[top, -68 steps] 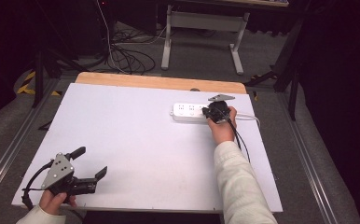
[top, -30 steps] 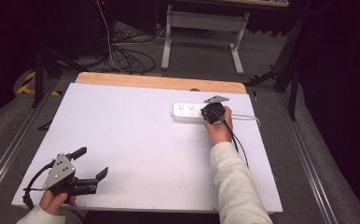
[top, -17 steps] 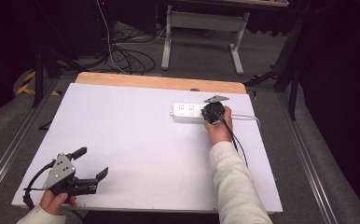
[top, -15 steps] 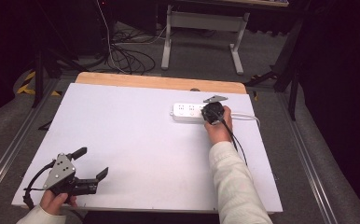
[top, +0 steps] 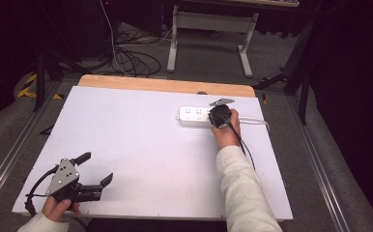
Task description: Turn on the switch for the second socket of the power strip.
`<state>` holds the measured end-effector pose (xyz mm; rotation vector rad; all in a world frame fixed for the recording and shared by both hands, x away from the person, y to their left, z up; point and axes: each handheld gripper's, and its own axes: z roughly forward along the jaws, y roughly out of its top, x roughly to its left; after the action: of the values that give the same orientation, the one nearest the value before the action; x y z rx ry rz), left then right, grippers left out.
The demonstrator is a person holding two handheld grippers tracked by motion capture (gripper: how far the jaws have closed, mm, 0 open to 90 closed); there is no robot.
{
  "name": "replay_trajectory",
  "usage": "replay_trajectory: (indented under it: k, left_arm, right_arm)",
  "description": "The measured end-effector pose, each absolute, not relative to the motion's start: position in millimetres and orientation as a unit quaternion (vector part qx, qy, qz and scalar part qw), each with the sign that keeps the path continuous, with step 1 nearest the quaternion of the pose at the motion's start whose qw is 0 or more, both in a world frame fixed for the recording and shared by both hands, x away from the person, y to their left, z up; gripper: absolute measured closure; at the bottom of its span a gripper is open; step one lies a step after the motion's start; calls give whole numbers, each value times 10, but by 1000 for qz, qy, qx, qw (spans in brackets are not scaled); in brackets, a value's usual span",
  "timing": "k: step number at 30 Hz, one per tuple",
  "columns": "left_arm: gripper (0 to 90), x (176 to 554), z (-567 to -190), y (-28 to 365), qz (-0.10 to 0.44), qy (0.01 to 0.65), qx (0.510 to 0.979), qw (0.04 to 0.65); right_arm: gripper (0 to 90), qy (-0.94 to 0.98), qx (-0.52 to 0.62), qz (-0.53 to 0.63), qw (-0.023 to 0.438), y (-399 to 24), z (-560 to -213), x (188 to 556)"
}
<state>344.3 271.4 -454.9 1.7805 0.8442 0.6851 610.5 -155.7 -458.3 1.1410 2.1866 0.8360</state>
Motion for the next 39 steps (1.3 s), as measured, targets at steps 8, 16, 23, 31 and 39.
replay_trajectory:
  k: [8, 16, 23, 31, 39]
  left_arm:
    - [47, 3447, -4550, 2709, 282, 349, 738, 504]
    - [47, 3449, -4543, 2723, 285, 349, 737, 503]
    - [47, 3453, -4545, 2707, 284, 347, 739, 502]
    - [47, 3450, -4544, 2704, 285, 347, 740, 502]
    - [47, 3449, -4543, 2709, 284, 347, 739, 503]
  right_arm:
    - [900, 814, 421, 307, 258, -1538, -4578, 6120]
    - [900, 810, 424, 300, 271, -1565, -4557, 6098]
    - [900, 793, 429, 353, 250, -1697, -4466, 6010]
    - [900, 791, 420, 365, 255, -1711, -4364, 5956]
    - [900, 793, 414, 371, 250, -1711, -4331, 5939]
